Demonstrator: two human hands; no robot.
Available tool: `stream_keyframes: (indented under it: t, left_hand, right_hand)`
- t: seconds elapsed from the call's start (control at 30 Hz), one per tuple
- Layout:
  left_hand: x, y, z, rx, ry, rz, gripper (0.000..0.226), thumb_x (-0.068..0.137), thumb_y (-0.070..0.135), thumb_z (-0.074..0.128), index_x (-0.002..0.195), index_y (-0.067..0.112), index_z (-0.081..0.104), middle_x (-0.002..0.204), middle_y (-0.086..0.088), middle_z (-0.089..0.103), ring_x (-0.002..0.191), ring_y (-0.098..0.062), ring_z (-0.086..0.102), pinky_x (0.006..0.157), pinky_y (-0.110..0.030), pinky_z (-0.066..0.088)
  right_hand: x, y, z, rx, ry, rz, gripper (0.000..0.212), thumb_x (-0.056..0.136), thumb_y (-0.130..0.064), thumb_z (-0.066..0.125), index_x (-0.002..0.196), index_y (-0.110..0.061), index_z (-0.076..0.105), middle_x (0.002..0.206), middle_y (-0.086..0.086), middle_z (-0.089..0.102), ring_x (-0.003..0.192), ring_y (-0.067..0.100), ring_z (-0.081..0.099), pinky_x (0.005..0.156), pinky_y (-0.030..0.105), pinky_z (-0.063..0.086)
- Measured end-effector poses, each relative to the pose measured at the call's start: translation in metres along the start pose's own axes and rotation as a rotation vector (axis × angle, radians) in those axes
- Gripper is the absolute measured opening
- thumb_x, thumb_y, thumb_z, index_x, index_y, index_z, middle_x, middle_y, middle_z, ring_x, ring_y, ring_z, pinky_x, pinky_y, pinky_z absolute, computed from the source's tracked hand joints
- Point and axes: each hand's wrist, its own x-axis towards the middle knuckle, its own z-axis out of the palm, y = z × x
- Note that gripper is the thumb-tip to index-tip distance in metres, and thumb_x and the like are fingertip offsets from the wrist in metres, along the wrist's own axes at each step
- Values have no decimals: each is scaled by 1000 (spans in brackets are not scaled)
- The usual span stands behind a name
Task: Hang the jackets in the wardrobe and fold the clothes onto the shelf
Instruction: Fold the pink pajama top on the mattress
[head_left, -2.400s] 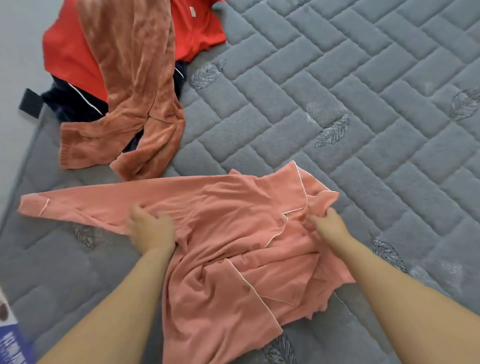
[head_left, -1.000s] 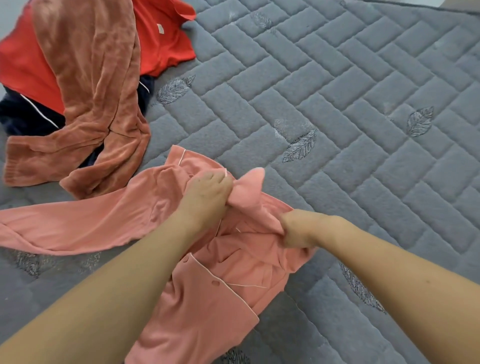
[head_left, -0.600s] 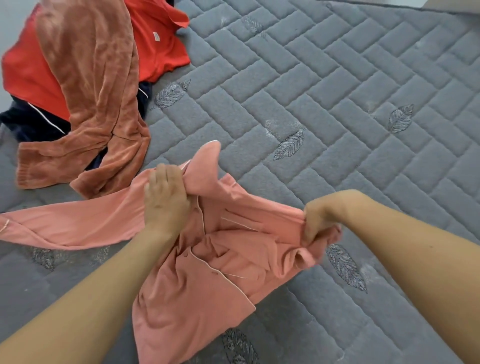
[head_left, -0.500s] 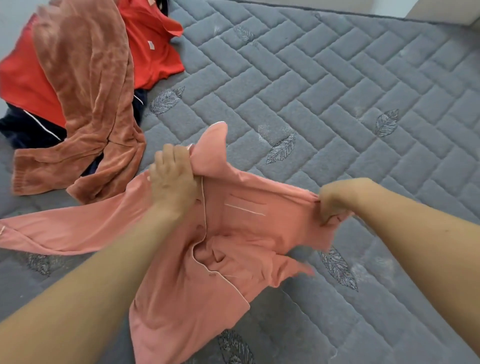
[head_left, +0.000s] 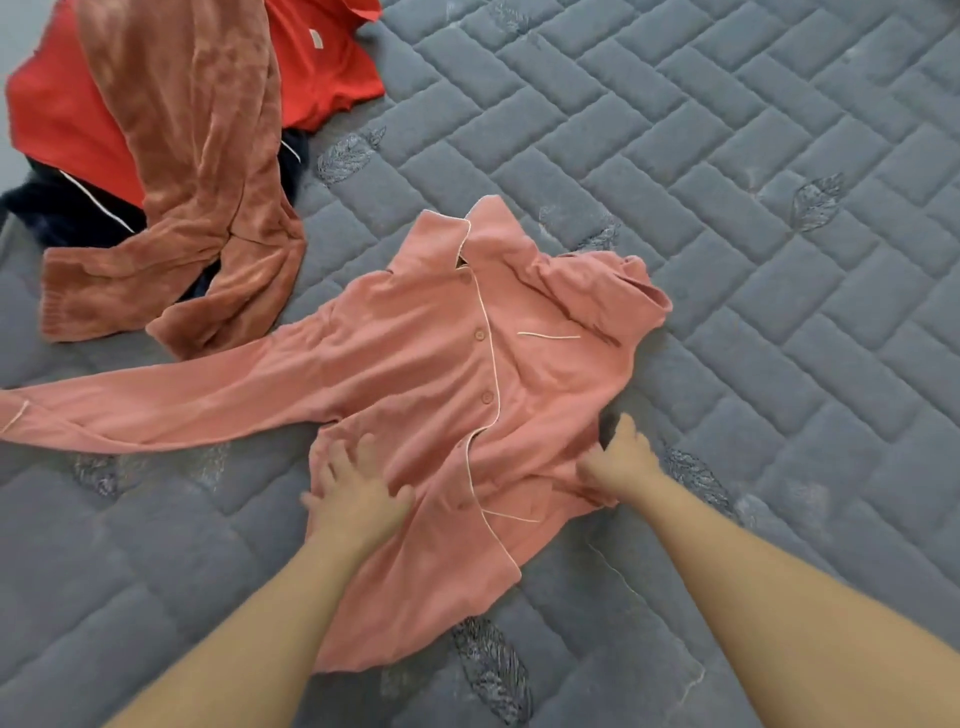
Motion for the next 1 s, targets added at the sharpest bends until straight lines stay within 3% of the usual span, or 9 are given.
stream_keyframes:
  t: [0.1, 0.17, 0.33, 0.43, 0.53, 0.63, 0.7, 0.77, 1.0]
  left_hand:
    - [-21, -22, 40, 177, 333, 570, 41, 78, 44, 58, 104, 13, 53, 104, -8, 49, 93, -32, 52, 79, -45, 38]
    - [-34, -21, 62, 308, 266, 795, 42, 73, 51, 54, 94, 15, 53, 95, -5, 52, 83, -29, 51, 67, -40, 38]
    - [-50, 5, 84, 526, 33, 489, 44, 75, 46, 51, 107, 17, 53, 108, -7, 52, 100, -31, 50, 77, -45, 43]
    - [-45, 23, 78, 450, -137, 404, 31, 87, 22, 49, 116, 18, 55, 116, -6, 60, 106, -30, 58, 82, -40, 45]
    - [-41, 35, 56, 203, -645, 360, 33, 88, 14, 48, 114, 26, 64, 120, -2, 66, 100, -23, 61, 83, -34, 47]
    - [-53, 42, 34, 388, -896, 383, 47, 86, 4, 35, 117, 25, 63, 122, -8, 63, 101, -29, 62, 68, -31, 53]
    - [-63, 44, 30, 540, -963, 370, 46, 88, 5, 33, 123, 16, 60, 127, -13, 62, 100, -30, 62, 67, -29, 58]
    - [-71, 50, 28, 646, -854, 405, 45, 92, 9, 34, 131, 8, 57, 132, -13, 59, 105, -31, 60, 87, -35, 53]
    - [-52, 85, 16, 326, -545, 513, 38, 96, 15, 47, 133, 11, 50, 136, -12, 54, 121, -32, 52, 89, -33, 42]
  right_hand:
    - [8, 22, 43, -272, -43, -39, 109, 71, -56, 70, 152, -12, 13, 160, 17, 7, 148, 33, 10, 120, 47, 13]
    - [10, 33, 60, -412, 49, -118, 103, 74, -50, 70, 153, -14, 14, 159, 19, 2, 148, 35, 4, 120, 47, 6]
    - [1, 51, 54, 48, 303, -308, 31, 75, 1, 51, 101, -10, 64, 101, 13, 63, 102, 36, 58, 83, 39, 43]
    - [-12, 57, 39, 43, 108, -153, 18, 84, -3, 45, 97, -11, 56, 100, 17, 64, 95, 36, 60, 69, 35, 40]
    - [-40, 70, 14, -519, -303, -70, 29, 98, -23, 46, 117, -3, 53, 116, 22, 64, 80, 30, 64, 55, 31, 48]
    - [-71, 84, -12, -937, -633, 72, 30, 86, -26, 48, 79, -13, 74, 83, 3, 74, 52, 16, 62, 56, 25, 45]
    - [-83, 89, -20, -1075, -850, 194, 25, 85, -23, 56, 70, -24, 77, 76, -8, 74, 65, 5, 69, 67, 26, 47]
    - [-88, 95, -22, -1037, -775, 248, 16, 88, -24, 64, 102, -18, 71, 102, 0, 71, 102, 15, 69, 73, 30, 48]
    - [-60, 88, -17, -434, -68, -40, 35, 90, -18, 46, 124, -11, 47, 128, 15, 56, 115, 31, 56, 91, 38, 46]
